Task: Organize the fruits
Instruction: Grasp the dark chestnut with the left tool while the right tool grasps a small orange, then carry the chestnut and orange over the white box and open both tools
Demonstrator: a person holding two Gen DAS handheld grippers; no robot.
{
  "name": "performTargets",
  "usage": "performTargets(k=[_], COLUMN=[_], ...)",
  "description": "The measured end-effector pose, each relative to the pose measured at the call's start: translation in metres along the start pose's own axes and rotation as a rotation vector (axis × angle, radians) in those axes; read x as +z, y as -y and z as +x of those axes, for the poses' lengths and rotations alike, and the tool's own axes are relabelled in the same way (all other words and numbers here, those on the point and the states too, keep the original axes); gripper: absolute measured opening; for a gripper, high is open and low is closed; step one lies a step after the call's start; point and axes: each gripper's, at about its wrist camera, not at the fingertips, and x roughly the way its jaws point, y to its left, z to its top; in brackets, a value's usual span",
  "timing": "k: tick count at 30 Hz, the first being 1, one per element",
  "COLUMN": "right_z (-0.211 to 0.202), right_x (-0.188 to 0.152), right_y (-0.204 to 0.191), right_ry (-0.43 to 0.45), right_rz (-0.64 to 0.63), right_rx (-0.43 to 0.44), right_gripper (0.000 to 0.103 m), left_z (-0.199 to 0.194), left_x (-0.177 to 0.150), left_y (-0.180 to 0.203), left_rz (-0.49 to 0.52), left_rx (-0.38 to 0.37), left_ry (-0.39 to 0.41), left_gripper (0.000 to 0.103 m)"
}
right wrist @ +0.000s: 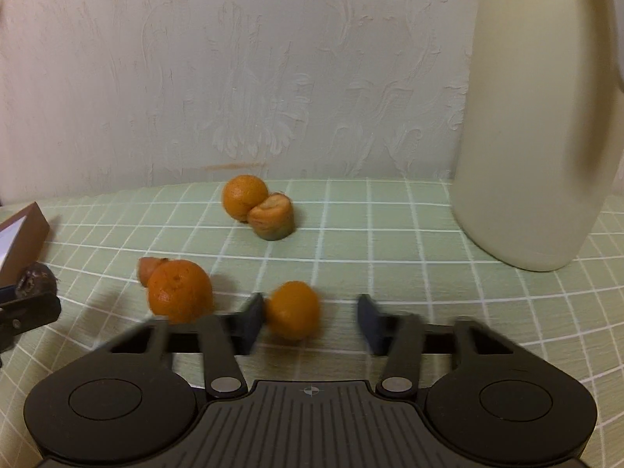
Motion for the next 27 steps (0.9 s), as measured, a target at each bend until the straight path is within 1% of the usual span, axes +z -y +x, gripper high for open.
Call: performTargets(k=[6,11,14,17,20,24,27], right_z=[-0.012,-0.045,-0.069,-0.091,-0.108,-0.127,-0.133], right_x=[0.001,0.004,0.012,0.013,0.005,-0.006,-0.015], right_y=[-0.005,-0.001,-0.002,-0.012,-0.025,-0.046,-0.063], right_ry=[0.016,0.049,0.096,0.129,0.133,0.138,0.126], right_rz=[-0.030,-0.040,-0.025,-0.050,-0.098,-0.162,-0.197], right_rx=[-0.024,-0.024,-0.009,0.010,0.036,0.074,0.101], right_gripper=[0.029,0.029,0.029,0.029,0.029,0.029,0.030], left_z=[-0.010,-0.033,-0.053,-0.074,-0.093,-0.119,-0.137], left_x=[0.000,-0.001,-0.001,-0.008,-0.017,-0.025,-0.031], left_y=[-0.007,-0.008,-0.010,-0.016,-0.030,-0.057,-0.081], left_rz=[-0.012,-0.002,0.018,0.043,0.032,0.009,-0.014], left_rx=[0.004,0.005,0.017,0.043,0.075,0.138,0.199], left_ry=[0.007,0.038,0.067,0.082,0.077,0.089,0.093], left_gripper=[0.028,0.028,0.028,0.028,0.028,0.028,0.028])
